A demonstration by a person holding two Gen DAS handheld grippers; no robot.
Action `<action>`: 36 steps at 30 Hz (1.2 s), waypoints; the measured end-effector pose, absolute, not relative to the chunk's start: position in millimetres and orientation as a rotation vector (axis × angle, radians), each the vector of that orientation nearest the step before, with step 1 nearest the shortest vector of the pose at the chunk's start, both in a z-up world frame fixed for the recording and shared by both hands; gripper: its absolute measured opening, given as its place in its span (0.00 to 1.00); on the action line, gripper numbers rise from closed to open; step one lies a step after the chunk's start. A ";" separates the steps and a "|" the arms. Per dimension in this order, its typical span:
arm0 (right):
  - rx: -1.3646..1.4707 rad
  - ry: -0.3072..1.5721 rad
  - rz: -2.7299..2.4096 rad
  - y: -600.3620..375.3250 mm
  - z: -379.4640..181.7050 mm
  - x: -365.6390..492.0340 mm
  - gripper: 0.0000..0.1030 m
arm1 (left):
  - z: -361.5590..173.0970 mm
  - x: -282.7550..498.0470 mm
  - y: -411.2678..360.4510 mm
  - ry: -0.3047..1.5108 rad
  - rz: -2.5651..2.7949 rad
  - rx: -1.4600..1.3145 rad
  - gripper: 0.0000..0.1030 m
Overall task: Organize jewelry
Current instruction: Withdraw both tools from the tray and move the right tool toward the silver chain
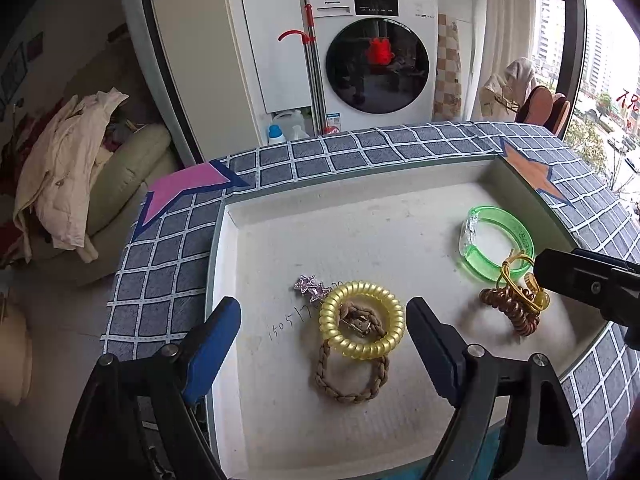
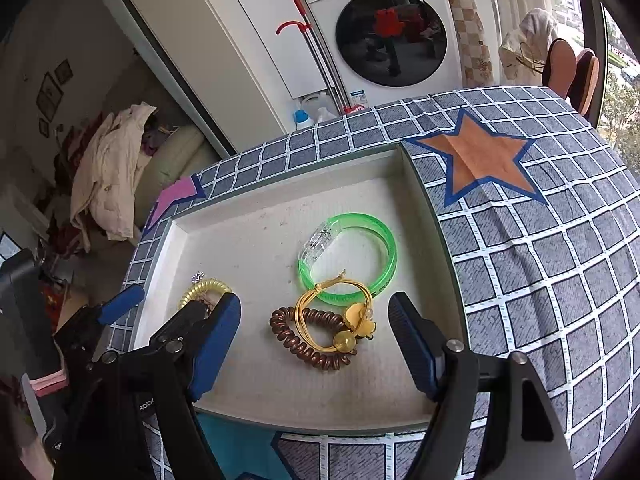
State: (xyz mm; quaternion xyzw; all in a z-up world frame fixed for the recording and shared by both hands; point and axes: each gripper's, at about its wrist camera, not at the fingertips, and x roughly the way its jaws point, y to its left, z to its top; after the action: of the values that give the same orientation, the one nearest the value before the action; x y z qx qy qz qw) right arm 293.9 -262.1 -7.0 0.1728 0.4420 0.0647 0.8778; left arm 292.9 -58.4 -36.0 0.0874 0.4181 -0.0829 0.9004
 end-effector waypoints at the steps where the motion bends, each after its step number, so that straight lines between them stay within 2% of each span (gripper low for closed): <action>1: 0.364 0.921 0.136 -261.2 -6.6 293.7 0.78 | -34.0 292.4 -57.2 0.862 -0.171 0.174 0.97; 3: 0.368 0.916 0.138 -263.1 -5.3 290.2 0.78 | -30.1 291.1 -54.2 0.857 -0.170 0.159 0.97; 5: 0.372 0.906 0.136 -262.6 -2.8 287.6 0.82 | -26.4 289.4 -49.9 0.853 -0.167 0.146 0.98; 6: 0.376 0.899 0.134 -263.5 -1.5 285.3 0.87 | -24.7 288.6 -47.7 0.853 -0.163 0.141 1.00; 11: 0.374 0.857 0.122 -263.5 9.1 272.5 0.90 | -13.4 279.6 -38.7 0.836 -0.154 0.128 1.00; 13: 0.349 0.835 0.112 -260.6 15.0 266.2 1.00 | -9.1 275.6 -37.8 0.836 -0.155 0.138 1.00; 20: 0.290 0.770 0.124 -251.9 43.0 239.4 1.00 | 15.6 248.9 -28.9 0.781 -0.132 0.168 1.00; 27: 0.232 0.776 0.123 -243.0 64.9 212.2 1.00 | 30.4 215.0 -15.9 0.803 -0.218 0.157 1.00; 36: 0.212 0.827 0.147 -232.6 58.6 171.8 1.00 | 33.6 168.8 15.9 0.820 -0.215 0.113 1.00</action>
State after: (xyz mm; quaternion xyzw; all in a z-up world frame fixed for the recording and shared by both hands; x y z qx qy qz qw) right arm 171.8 -232.6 58.6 0.1028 0.4005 0.0714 0.9077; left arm 168.8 15.9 33.6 0.0548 0.3975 -0.1044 0.9100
